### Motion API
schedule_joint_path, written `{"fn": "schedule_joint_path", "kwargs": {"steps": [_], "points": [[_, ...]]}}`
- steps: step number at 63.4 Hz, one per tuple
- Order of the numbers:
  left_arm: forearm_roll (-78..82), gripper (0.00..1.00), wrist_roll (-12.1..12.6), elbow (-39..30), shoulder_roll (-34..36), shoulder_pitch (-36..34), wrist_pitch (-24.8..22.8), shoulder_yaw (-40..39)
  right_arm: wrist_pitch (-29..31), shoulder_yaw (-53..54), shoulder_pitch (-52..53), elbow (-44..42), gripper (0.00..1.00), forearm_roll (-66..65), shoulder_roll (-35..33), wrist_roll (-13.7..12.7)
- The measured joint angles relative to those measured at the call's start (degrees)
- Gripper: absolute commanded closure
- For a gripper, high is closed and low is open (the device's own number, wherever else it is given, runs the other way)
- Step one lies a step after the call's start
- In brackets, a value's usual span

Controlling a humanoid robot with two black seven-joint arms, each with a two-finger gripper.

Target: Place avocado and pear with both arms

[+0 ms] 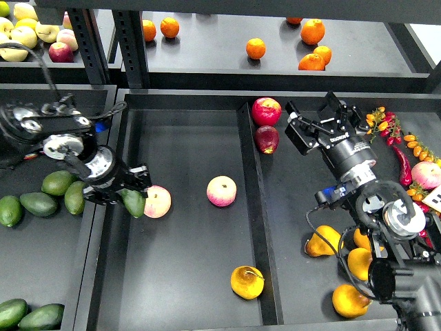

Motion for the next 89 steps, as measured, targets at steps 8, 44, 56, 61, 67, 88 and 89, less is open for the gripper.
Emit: {"fn": "schedule_joint_path", "kwargs": {"steps": [8, 44, 56, 61, 67, 88, 89], "points": [[1.4, 0.65, 0.0, -3.2, 7.3, 1.4, 0.0, 0.0, -0.8, 0.0, 1.5, -1.3, 0.00, 0.0, 0.0, 0.0], [16.0, 0.63, 0.0, -0.2, 20.5, 24.5, 0.0, -18.7, -1.0, -1.0, 1.4, -1.3, 0.00, 0.0, 0.0, 0.0], [17.6, 0.63, 0.0, 2.2, 18.0, 28.3, 0.0, -21.6, -1.0, -1.2, 1.1, -1.1, 0.00, 0.0, 0.0, 0.0], [17.9, 0.62, 0.0, 3.3, 16.8, 29.3, 0.0, -22.1, -1.0, -1.2, 1.0, -1.0, 0.00, 0.0, 0.0, 0.0], [18.2, 0.62, 0.0, 4.6, 15.0, 30.1, 0.0, -22.5, -0.9, -1.1, 0.4, -1.0, 0.00, 0.0, 0.0, 0.0], [18.5, 0.61, 0.0, 9.5, 9.1, 31.1, 0.0, -22.9, -0.4, -1.2, -2.0, -0.6, 0.00, 0.0, 0.0, 0.0], [18.5, 0.60, 0.0, 9.6, 8.9, 31.1, 0.0, -22.9, -0.4, -1.2, -2.0, -0.6, 0.00, 0.0, 0.0, 0.0]]}}
